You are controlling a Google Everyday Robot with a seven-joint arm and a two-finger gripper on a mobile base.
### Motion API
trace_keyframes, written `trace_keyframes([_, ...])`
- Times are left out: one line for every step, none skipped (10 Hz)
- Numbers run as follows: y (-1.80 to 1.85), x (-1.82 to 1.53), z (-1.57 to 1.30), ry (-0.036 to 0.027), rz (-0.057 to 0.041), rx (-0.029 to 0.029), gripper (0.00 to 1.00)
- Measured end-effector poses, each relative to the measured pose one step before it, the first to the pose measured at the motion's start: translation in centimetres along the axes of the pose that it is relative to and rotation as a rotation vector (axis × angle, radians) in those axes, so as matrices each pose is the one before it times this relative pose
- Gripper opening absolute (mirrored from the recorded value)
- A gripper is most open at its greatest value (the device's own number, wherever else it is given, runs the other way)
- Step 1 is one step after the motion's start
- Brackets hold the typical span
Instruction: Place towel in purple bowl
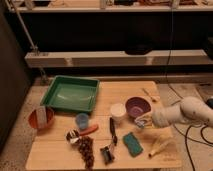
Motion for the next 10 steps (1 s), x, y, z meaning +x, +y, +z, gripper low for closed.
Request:
trace_keyframes([-0.883, -0.762, -1.024, 0.00048, -0.00085, 0.00051, 0.0])
trace_keyframes([-1.081, -0.945, -1.306, 0.00085, -0.00042, 0.0014, 0.0])
trace_keyframes([-0.356, -0.297, -0.431, 0.00033, 0.00021, 0.00017, 0.0])
trace_keyframes([-0.143, -0.119, -0.229, 0.00107, 0.00063, -0.00036, 0.0])
trace_keyframes([-0.538, -0.013, 0.021, 0.00396, -0.00691, -0.00927, 0.0])
trace_keyframes([-1.342, 0.144, -0.033, 0.00737, -0.00962, -0.0072, 0.0])
trace_keyframes([-1.314, 0.205, -0.18, 0.0085, -0.00676, -0.00554, 0.0])
trace_keyframes([-1.748, 0.271, -0.007, 0.00943, -0.00823, -0.00786, 0.0])
trace_keyframes([-1.393, 0.0, 0.114, 0.0078, -0.00823, -0.00688, 0.0])
trace_keyframes([-0.486, 0.166, 0.077, 0.01152, 0.00285, -0.0108, 0.0])
